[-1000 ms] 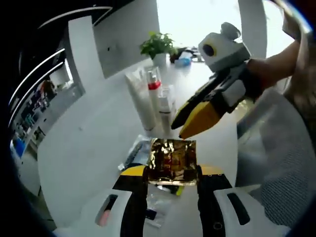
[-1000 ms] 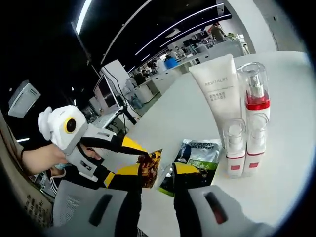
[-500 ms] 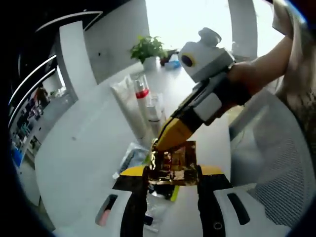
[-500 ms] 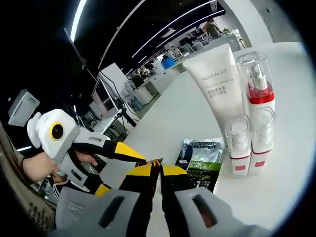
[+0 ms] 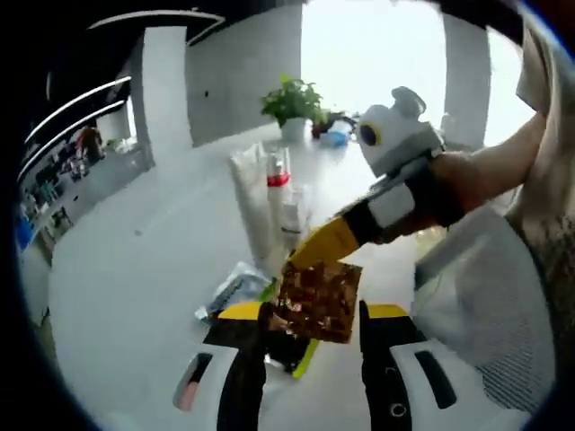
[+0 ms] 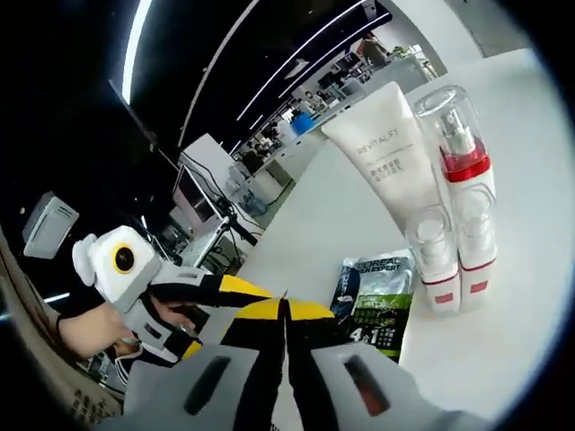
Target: Arrange the skincare products in the storage area until every visible bottle or jar stands upright without overlapping.
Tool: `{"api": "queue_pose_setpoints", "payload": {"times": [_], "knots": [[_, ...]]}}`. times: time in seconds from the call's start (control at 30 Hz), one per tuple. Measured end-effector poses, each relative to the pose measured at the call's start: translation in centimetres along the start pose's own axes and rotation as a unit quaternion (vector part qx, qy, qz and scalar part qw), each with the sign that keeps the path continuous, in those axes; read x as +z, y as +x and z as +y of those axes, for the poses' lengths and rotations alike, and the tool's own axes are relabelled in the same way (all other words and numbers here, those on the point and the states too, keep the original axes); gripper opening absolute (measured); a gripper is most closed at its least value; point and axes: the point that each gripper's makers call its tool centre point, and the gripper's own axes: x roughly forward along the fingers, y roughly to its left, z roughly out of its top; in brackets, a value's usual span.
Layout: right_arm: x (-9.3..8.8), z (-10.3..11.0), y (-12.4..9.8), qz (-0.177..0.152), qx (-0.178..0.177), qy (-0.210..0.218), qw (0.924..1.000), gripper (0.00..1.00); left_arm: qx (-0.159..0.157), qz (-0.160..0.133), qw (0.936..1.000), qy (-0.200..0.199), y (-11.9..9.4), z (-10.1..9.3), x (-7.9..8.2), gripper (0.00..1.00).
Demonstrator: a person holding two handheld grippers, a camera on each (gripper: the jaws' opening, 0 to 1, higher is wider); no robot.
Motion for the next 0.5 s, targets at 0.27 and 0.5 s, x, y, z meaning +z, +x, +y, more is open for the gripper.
{"api": "queue_pose_setpoints", "payload": {"times": [0.27, 0.5], "knots": [[2.2, 0.3, -0.5, -0.060, 0.013, 0.080, 0.9949, 0.01, -0.008, -0.085, 0.9768, -0.197, -0.8, 0.4, 0.1, 0.39], [2.7, 0.9, -0.2, -0.081, 0.026, 0.114, 0.9899, 0.01, -0.045, -0.144, 0.9346, -0.322, -1.3, -0.1, 0.3, 0.19]]}}
